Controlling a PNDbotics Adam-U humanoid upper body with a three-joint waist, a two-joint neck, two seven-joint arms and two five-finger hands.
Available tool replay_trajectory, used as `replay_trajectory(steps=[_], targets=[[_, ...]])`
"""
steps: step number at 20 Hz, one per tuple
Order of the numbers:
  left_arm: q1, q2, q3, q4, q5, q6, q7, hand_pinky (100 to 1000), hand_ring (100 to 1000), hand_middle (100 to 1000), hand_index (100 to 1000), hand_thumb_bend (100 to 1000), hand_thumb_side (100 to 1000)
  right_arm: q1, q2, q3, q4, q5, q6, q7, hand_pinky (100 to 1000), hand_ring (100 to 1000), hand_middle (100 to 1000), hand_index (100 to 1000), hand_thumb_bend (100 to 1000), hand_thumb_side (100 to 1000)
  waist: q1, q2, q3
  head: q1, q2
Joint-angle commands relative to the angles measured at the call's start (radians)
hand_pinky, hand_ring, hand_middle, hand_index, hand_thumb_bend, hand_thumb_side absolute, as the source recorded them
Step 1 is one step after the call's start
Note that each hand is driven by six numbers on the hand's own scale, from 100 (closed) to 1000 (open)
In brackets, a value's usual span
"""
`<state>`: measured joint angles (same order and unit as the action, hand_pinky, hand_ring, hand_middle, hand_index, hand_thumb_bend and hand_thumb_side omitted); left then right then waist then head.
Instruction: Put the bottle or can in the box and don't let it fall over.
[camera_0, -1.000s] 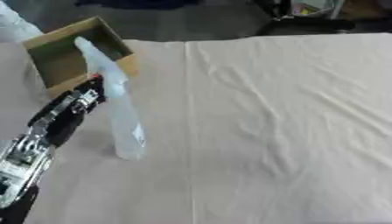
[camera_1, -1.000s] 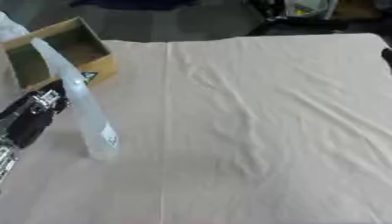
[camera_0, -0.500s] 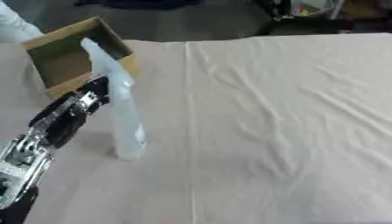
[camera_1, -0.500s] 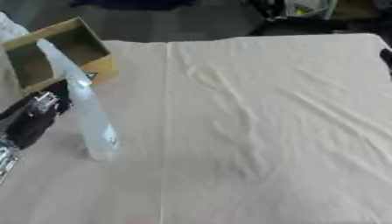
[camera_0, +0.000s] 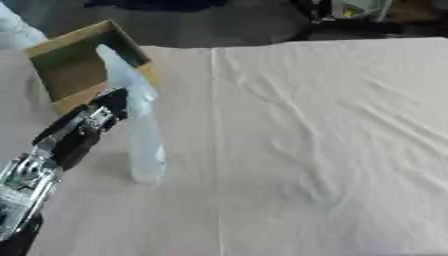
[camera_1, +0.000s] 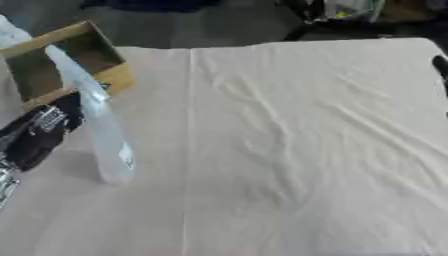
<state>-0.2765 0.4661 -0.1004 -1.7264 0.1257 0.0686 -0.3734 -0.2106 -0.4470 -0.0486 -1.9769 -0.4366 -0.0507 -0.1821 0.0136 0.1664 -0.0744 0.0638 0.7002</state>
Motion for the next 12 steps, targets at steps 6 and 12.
replay_trajectory(steps=[6,12], targets=[[-0.021,-0.005,0.004,-0.018,-0.066,0.034,0.063,1000,1000,1000,959,267,892,-0.01,-0.027,-0.006,-0.023,0.0,-0.004,0.001,1000,1000,958,1000,100,470,-0.001,-0.012,0.0,-0.001,-0.015],[-0.031,-0.016,-0.025,-0.027,-0.081,0.046,0.094,1000,1000,1000,965,258,890,-0.009,-0.029,-0.006,-0.023,-0.001,-0.004,0.0,1000,1000,957,1000,100,470,0.0,-0.014,-0.002,0.002,-0.018]])
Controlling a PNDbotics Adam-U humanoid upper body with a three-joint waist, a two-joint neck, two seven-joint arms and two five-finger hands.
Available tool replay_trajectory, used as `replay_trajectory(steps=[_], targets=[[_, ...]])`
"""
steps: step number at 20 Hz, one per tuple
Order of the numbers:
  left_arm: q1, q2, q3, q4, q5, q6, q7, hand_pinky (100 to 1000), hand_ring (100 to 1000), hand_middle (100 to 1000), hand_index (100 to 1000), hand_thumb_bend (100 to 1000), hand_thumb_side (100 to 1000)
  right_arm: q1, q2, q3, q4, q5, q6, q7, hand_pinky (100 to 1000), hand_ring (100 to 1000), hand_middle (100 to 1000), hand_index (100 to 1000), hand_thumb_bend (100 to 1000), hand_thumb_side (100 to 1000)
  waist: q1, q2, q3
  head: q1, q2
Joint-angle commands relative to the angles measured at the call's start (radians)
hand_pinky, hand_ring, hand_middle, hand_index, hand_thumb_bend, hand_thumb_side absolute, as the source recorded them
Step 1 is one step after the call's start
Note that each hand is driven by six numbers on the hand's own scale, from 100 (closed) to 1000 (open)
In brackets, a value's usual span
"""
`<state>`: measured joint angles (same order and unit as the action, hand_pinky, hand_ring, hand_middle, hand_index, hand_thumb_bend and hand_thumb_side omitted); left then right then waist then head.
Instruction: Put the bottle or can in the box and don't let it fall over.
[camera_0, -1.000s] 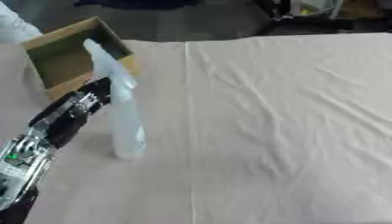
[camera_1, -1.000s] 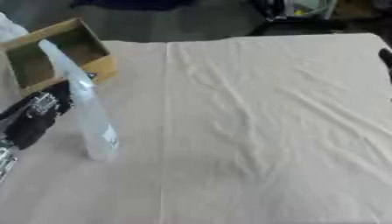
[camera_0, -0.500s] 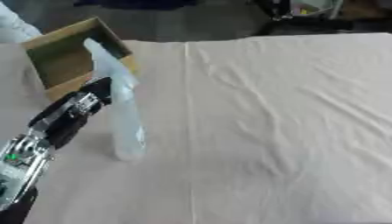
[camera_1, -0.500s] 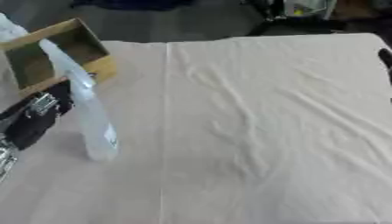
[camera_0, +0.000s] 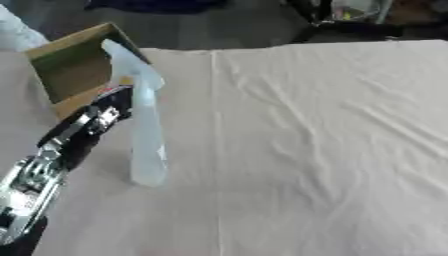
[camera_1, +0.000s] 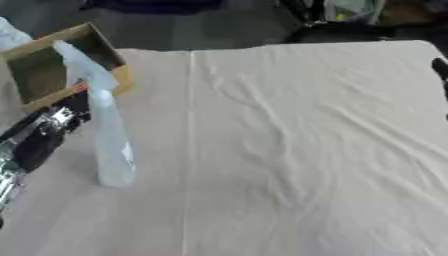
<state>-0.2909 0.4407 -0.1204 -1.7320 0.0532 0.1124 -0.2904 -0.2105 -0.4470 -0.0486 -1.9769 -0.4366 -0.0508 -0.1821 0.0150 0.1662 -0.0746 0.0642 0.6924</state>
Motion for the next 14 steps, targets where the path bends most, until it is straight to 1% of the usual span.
replay_trajectory(steps=[1,14], targets=[[-0.018,0.009,-0.008,-0.022,-0.009,0.003,0.012,1000,1000,1000,968,256,889,-0.01,-0.029,-0.006,-0.023,-0.002,-0.004,0.0,1000,1000,957,1000,100,470,-0.001,-0.014,-0.002,0.002,-0.01],[-0.012,0.013,-0.016,-0.031,-0.019,0.014,0.038,1000,1000,1000,962,251,896,-0.012,-0.029,-0.008,-0.023,-0.005,-0.003,-0.003,1000,1000,957,1000,100,470,0.0,-0.014,-0.003,0.001,-0.011]])
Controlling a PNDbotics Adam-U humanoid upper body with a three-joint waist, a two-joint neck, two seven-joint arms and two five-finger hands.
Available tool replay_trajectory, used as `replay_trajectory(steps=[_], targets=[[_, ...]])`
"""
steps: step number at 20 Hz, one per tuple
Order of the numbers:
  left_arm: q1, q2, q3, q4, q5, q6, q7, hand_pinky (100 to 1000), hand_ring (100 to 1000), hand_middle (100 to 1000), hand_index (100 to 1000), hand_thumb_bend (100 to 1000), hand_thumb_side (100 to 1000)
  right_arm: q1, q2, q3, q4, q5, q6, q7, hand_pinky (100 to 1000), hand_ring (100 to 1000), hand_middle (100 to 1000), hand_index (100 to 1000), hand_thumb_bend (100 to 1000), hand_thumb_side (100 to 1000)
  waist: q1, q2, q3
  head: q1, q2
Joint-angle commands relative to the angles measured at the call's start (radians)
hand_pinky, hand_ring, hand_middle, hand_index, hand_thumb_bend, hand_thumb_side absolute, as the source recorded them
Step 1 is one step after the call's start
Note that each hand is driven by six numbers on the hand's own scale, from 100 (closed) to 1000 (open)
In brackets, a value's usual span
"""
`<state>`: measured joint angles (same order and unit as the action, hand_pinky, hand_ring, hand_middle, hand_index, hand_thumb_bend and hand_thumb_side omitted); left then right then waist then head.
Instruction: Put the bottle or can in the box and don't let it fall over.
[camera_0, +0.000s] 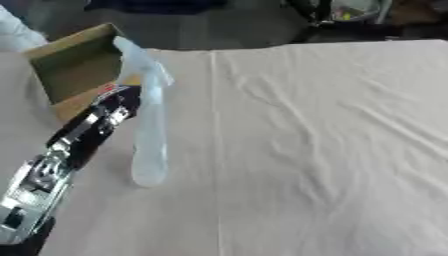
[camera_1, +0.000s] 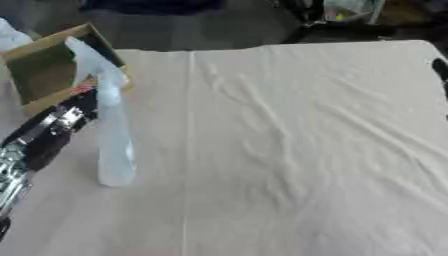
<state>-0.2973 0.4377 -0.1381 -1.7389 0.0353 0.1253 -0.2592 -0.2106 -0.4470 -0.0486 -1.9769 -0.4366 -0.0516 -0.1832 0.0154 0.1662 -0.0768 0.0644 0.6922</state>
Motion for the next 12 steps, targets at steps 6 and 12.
replay_trajectory(steps=[6,12], targets=[[-0.003,0.019,0.003,-0.027,0.002,0.007,0.015,1000,1000,1000,961,252,898,-0.011,-0.029,-0.009,-0.023,-0.004,-0.002,-0.002,1000,1000,957,1000,100,470,-0.001,-0.013,-0.001,-0.001,-0.013],[0.012,0.03,0.005,-0.036,0.011,0.011,0.034,1000,1000,1000,952,249,899,-0.012,-0.029,-0.01,-0.023,-0.004,-0.002,-0.004,1000,1000,957,1000,100,470,0.0,-0.012,-0.001,-0.009,-0.019]])
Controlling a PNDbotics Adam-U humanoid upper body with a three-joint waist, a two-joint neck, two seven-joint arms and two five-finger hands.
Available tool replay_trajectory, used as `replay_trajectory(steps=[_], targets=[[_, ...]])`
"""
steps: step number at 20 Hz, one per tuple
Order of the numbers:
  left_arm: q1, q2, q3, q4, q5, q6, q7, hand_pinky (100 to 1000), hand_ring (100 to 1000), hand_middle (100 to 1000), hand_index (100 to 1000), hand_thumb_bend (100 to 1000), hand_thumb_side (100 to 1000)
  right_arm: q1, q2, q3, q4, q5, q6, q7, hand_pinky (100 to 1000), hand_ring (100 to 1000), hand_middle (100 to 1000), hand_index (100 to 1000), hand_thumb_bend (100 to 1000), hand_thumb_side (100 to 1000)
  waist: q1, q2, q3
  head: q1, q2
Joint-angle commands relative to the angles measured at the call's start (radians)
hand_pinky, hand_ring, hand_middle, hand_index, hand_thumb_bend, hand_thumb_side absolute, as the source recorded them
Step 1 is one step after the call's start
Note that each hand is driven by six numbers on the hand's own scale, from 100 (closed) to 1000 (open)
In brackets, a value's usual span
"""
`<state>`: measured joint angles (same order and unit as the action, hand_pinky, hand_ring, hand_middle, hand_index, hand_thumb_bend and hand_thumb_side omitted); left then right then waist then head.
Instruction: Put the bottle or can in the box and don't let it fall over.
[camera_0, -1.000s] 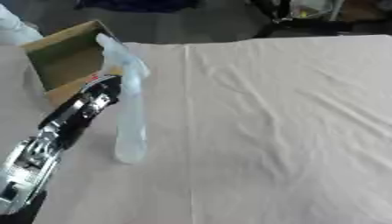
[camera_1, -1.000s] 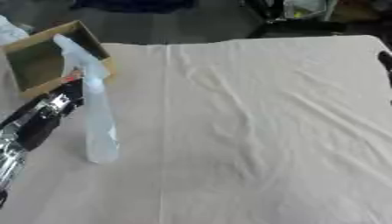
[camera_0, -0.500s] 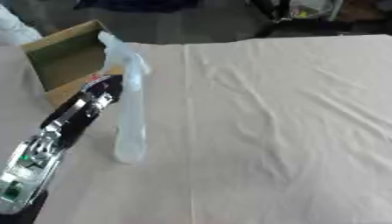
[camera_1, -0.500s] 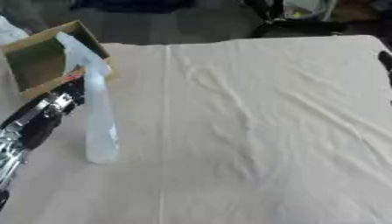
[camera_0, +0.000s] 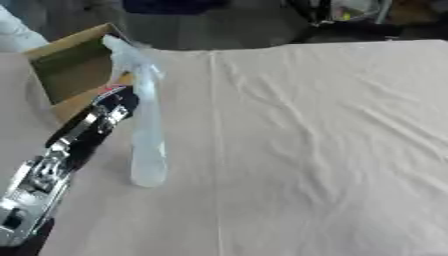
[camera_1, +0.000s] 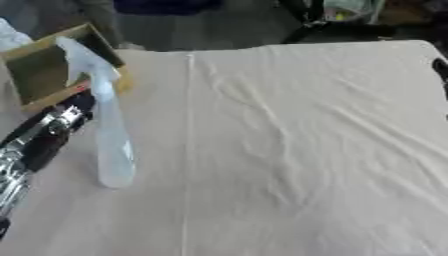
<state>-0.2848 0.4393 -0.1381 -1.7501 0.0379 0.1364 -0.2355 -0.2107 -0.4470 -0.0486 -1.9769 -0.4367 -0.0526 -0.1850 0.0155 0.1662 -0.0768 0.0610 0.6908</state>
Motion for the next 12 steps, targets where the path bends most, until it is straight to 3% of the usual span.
replay_trajectory(steps=[1,12], targets=[[0.006,0.032,0.005,-0.029,0.01,0.0,0.012,1000,1000,1000,950,249,902,-0.012,-0.029,-0.01,-0.023,-0.004,-0.001,-0.003,1000,1000,957,1000,100,470,0.0,-0.012,-0.001,-0.007,-0.019],[0.04,0.052,0.017,-0.053,0.017,0.002,0.018,1000,1000,1000,939,251,900,-0.011,-0.029,-0.01,-0.023,-0.001,-0.002,-0.004,1000,1000,957,1000,100,470,-0.001,-0.011,0.002,-0.011,-0.021]])
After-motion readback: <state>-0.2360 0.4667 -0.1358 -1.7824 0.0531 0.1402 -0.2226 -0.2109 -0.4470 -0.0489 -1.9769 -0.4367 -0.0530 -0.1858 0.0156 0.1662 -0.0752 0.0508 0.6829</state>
